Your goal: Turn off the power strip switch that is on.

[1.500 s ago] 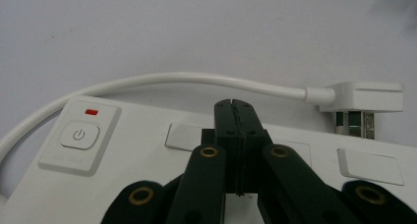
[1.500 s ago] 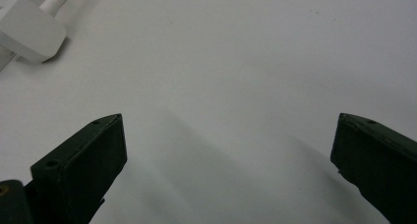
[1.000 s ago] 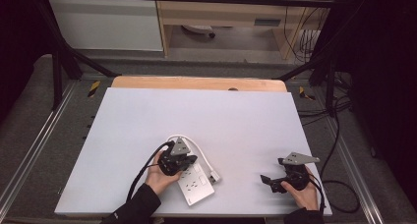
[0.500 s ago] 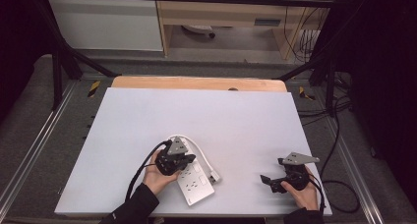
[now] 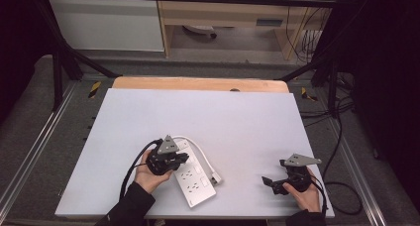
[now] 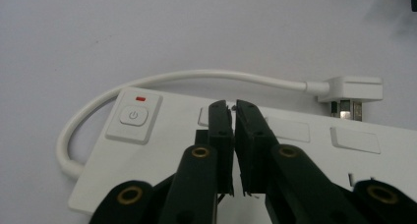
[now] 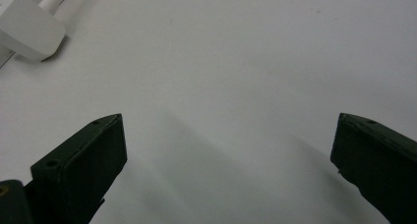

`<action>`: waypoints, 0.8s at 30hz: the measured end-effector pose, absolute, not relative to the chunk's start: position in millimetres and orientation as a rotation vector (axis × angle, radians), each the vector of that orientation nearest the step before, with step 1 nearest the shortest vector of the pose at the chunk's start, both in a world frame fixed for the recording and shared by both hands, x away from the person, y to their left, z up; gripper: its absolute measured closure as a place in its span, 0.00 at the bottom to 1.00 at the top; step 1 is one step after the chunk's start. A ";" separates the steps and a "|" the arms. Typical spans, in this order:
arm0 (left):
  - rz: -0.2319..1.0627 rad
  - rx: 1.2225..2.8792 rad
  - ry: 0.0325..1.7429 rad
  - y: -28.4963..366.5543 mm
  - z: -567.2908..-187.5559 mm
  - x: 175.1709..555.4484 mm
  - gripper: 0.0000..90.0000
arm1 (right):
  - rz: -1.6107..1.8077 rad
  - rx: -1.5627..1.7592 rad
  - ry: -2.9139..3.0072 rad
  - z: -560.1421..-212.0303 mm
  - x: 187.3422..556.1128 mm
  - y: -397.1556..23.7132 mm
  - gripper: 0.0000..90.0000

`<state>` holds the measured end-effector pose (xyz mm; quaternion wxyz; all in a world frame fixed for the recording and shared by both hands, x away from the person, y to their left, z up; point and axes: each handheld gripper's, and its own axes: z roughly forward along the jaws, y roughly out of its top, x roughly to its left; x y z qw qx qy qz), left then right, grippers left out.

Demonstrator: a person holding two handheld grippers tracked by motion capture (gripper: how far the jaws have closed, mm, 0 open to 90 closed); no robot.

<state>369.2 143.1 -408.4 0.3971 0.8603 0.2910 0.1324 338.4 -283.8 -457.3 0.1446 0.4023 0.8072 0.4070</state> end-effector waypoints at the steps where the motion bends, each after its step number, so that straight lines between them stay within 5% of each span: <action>1: 0.336 2.176 0.737 144.8 -408.0 368.8 0.91 | 1.174 1.160 2.325 -457.2 338.4 -283.9 0.01; 24: 0.419 2.146 0.896 207.5 -407.6 358.0 0.20 | 1.177 1.161 2.317 -456.9 338.0 -283.8 0.01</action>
